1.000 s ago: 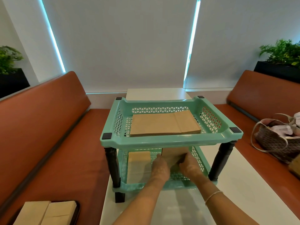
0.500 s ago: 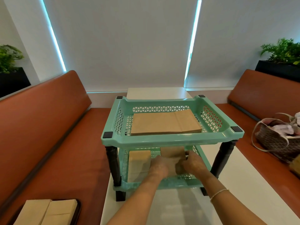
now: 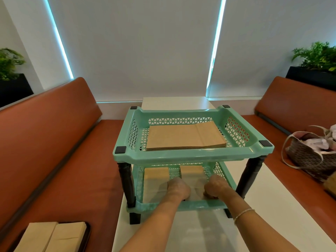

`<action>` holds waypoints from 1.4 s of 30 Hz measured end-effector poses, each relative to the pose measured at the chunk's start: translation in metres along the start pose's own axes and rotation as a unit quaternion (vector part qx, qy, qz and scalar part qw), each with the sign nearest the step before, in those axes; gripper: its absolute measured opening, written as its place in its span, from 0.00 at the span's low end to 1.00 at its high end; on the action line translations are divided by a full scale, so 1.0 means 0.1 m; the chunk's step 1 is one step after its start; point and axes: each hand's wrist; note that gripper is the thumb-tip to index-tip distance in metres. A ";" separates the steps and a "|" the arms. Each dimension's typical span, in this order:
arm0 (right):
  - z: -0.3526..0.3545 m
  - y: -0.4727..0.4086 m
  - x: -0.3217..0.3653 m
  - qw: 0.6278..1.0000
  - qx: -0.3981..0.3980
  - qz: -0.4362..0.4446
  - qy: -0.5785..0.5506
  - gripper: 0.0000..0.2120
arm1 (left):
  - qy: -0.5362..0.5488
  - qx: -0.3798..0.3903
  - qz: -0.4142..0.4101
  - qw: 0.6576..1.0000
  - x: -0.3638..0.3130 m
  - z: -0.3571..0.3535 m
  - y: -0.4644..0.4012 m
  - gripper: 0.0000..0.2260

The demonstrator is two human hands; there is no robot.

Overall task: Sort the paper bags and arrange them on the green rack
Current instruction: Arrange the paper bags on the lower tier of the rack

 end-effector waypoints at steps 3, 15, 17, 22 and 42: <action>-0.01 0.01 0.01 1.000 -0.012 -0.002 0.000 0.13 | -0.014 0.026 -0.047 0.998 0.03 -0.03 -0.04 0.15; -0.04 0.02 0.04 0.999 -0.033 -0.011 0.005 0.13 | 0.058 -0.038 0.005 0.998 -0.08 -0.12 -0.06 0.14; -0.06 0.02 0.05 0.999 -0.036 -0.010 0.002 0.13 | 0.055 -0.035 0.010 0.998 -0.09 -0.12 -0.05 0.14; -0.10 0.01 0.07 0.999 -0.034 -0.017 -0.001 0.11 | 0.074 -0.043 0.005 0.996 -0.10 -0.11 -0.01 0.13; -0.14 -0.03 0.22 0.994 -0.074 -0.011 -0.086 0.03 | 0.033 -0.062 0.155 0.985 0.46 0.10 -0.14 0.16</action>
Point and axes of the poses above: each hand's wrist, its own y-axis away from the middle knuckle, its own z-axis out of the back of the hand, x = y × z, and after that the axes turned 2 degrees about -y, right-handed
